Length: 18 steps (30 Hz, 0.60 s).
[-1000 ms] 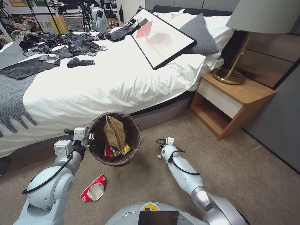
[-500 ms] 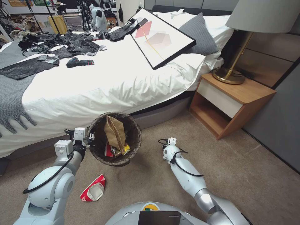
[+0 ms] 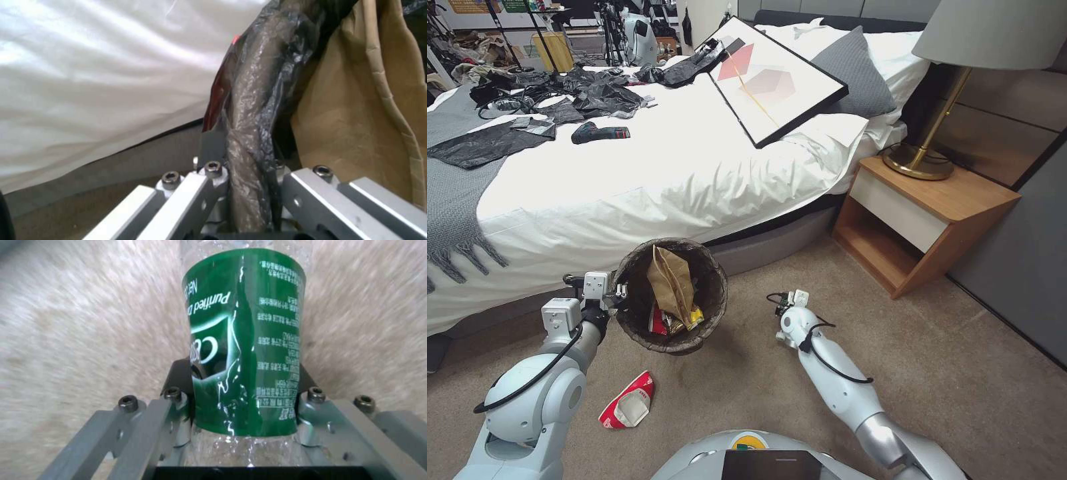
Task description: Pick up the trash bin, then pick up the garbage from the floor and place it into the trash bin.
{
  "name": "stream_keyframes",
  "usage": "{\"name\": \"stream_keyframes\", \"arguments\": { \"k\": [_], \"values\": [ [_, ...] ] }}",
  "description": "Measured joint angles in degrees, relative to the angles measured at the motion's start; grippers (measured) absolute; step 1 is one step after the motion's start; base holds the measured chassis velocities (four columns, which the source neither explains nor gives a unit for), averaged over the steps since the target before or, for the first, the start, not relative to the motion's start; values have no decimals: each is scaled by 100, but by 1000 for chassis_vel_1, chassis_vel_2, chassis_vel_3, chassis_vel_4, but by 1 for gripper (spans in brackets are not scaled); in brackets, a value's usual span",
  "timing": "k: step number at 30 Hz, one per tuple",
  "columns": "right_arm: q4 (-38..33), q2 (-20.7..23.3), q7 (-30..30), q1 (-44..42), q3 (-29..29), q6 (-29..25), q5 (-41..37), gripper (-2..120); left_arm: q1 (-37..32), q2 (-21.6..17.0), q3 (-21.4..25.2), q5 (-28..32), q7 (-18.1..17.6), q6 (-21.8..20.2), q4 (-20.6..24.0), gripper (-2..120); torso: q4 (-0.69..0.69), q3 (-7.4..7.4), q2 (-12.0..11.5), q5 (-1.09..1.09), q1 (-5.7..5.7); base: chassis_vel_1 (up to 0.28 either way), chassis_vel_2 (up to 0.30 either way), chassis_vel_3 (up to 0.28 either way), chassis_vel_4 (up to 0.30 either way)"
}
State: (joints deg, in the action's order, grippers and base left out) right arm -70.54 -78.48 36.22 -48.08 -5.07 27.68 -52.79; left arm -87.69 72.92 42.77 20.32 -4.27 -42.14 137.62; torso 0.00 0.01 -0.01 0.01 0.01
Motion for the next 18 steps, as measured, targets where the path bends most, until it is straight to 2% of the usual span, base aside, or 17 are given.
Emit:
{"name": "stream_keyframes", "arguments": {
  "k": [2,8,11,12,15,16,18],
  "values": [
    [-614,253,165,-97,22,99,-265,28,10,5,-15,0,-6,0,-5,0,0,-1,0,0,0,0,0,0,0],
    [-1382,687,331,-262,6,193,-549,28,17,1,-21,-3,-12,0,-16,0,0,-1,0,0,0,0,0,0,0],
    [-2235,1184,332,-450,-107,255,-641,28,15,-2,-21,-8,-12,0,-20,0,0,-1,0,0,0,0,0,0,0],
    [-2235,1184,332,-450,-107,255,-641,28,15,-2,-21,-8,-12,0,-20,0,0,-1,0,0,0,0,0,0,0],
    [-3041,1655,298,-595,-210,286,-723,28,11,1,-30,-14,-11,0,-25,0,-1,-1,1,-1,0,0,0,0,0],
    [-3041,1655,298,-595,-210,286,-723,28,11,1,-30,-14,-11,0,-25,0,-1,-1,1,-1,0,0,0,0,0],
    [-3648,1955,299,-678,-288,317,-886,28,7,1,-30,-14,-7,0,-1,0,0,-1,1,0,0,0,0,0,0]
  ]
}}
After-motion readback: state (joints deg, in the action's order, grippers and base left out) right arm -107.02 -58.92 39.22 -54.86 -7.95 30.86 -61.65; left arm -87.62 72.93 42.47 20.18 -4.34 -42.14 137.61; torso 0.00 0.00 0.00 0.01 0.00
